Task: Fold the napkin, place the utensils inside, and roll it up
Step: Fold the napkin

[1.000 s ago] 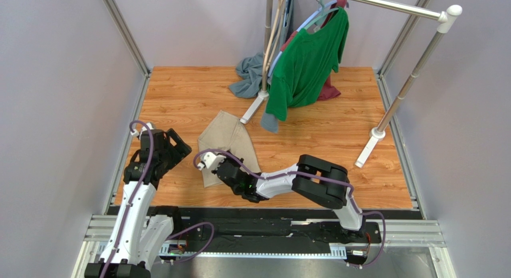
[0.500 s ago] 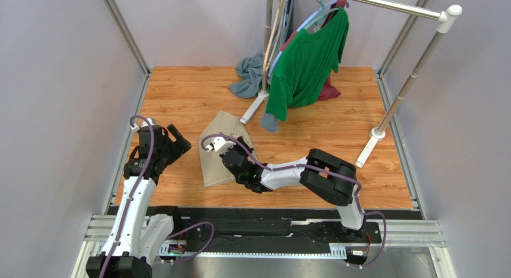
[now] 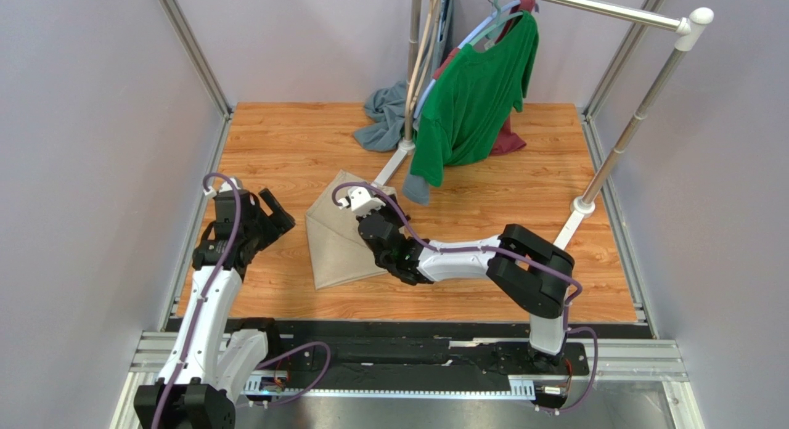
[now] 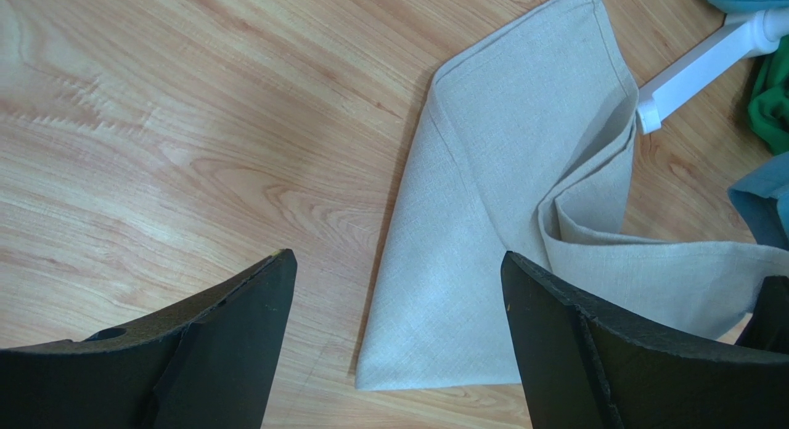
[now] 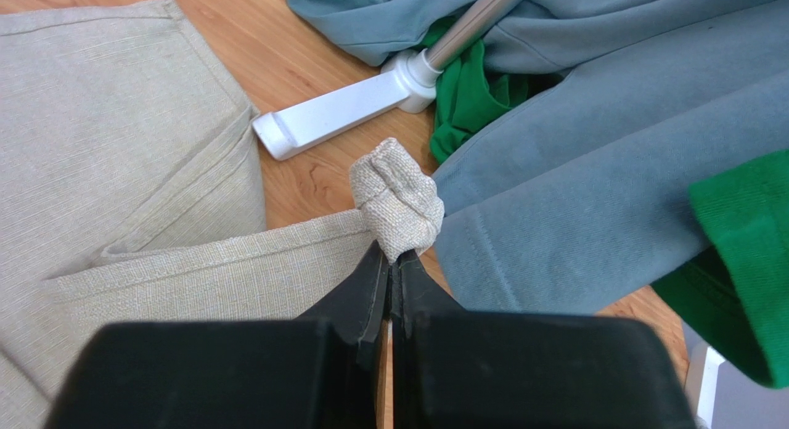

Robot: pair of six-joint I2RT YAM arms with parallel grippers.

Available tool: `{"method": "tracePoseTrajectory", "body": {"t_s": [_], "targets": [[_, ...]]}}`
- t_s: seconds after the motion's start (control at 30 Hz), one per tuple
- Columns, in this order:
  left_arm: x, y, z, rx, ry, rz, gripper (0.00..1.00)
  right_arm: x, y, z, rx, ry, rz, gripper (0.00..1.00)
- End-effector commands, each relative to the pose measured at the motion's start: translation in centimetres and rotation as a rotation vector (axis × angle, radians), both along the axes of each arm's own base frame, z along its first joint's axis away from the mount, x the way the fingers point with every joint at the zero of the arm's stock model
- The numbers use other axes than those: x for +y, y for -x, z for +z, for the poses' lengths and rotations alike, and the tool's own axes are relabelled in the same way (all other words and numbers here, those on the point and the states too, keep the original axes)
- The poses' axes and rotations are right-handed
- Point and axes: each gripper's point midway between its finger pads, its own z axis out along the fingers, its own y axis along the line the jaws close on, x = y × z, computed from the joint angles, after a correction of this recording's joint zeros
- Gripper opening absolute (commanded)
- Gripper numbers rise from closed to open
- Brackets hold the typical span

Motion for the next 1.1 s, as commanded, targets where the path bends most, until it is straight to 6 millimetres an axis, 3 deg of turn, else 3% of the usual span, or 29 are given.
{"method": "tracePoseTrajectory", "body": {"t_s": [0.0,0.17,0.33,0.53,0.57,0.77,1.07], "targets": [[0.2,-1.1,1.7,-0.063,-0.016,-0.02,0.91,2.2,1.4,0.8,0.015,-0.1,0.035,0.0],[0.3,-1.2,1.8,-0.062,-0.024,-0.025,0.91,5.7,3.6,-0.1,0.051,-0.122,0.12,0.0],[-0.2,-1.5,2.1,-0.06,-0.014,-0.062,0.91,7.8,4.4,-0.2,0.074,-0.155,0.141,0.0],[-0.4,-1.6,1.9,-0.06,-0.004,-0.071,0.91,9.0,3.6,-0.1,0.051,-0.147,0.096,0.0],[-0.4,-1.6,1.9,-0.06,-0.002,-0.072,0.91,9.3,3.2,0.6,0.033,-0.15,0.08,0.0],[-0.3,-1.3,2.1,-0.067,-0.006,-0.067,0.91,10.3,2.9,-0.2,0.039,-0.148,0.087,0.0],[-0.5,-1.2,2.0,-0.071,0.009,-0.067,0.91,10.6,5.8,-4.2,0.169,-0.147,0.207,0.0]]}}
